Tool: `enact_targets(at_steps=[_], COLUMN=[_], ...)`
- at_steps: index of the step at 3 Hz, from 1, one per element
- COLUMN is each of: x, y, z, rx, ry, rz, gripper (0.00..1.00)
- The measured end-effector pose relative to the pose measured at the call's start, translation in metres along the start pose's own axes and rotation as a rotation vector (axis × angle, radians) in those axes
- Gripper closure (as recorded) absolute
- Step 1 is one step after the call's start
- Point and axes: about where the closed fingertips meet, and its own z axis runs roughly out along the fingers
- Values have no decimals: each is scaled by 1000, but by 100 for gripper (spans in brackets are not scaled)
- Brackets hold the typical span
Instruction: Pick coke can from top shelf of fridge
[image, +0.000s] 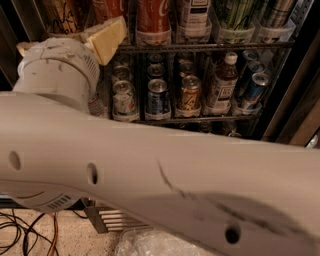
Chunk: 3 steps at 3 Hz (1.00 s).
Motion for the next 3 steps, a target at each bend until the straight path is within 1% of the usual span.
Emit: enact_targets(at_steps=[1, 2, 3], x=[-4, -10, -11], y=[-7, -9, -9], z=[3, -1, -1], rx=[61, 67, 66], ry=[-17, -26, -27], rz=[66, 64, 64], gripper=[0, 0, 0])
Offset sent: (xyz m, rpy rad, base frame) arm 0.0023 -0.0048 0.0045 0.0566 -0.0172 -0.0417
